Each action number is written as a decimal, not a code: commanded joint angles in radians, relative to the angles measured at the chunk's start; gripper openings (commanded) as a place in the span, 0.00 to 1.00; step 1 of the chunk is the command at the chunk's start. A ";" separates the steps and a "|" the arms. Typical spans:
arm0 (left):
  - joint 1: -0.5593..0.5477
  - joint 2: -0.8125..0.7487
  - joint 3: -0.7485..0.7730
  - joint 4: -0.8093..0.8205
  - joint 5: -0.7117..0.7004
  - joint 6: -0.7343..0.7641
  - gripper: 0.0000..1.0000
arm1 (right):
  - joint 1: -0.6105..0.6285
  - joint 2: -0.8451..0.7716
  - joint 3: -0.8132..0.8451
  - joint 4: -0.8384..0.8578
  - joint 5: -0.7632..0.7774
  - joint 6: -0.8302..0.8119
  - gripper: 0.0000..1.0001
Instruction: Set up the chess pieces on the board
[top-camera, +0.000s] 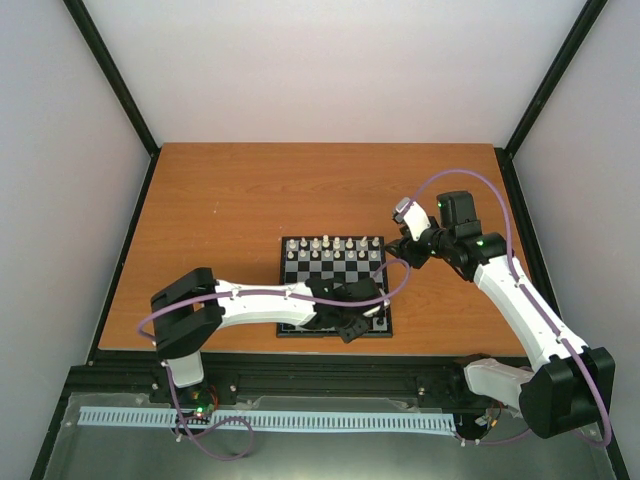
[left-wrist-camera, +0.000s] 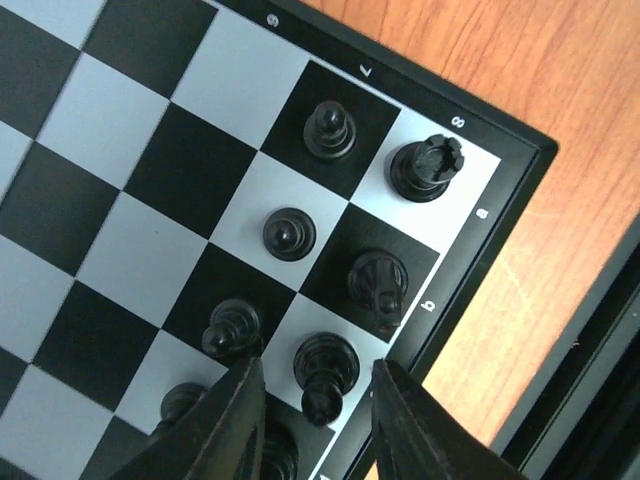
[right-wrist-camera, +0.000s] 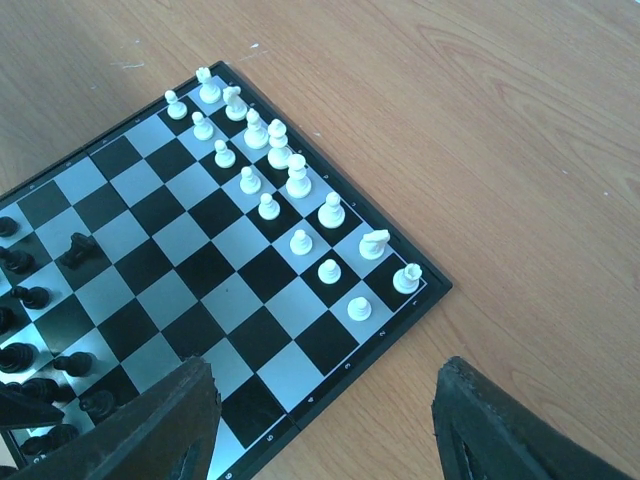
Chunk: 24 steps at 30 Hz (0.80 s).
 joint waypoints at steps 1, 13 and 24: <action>-0.009 -0.110 0.037 -0.018 -0.025 -0.011 0.37 | -0.010 0.008 -0.007 -0.013 -0.014 -0.014 0.59; 0.097 -0.412 -0.084 -0.098 -0.238 -0.167 0.49 | -0.010 0.012 0.017 -0.111 -0.208 -0.206 0.55; 0.351 -0.619 -0.182 -0.192 -0.078 -0.328 0.53 | 0.140 0.174 0.143 -0.245 -0.245 -0.646 0.47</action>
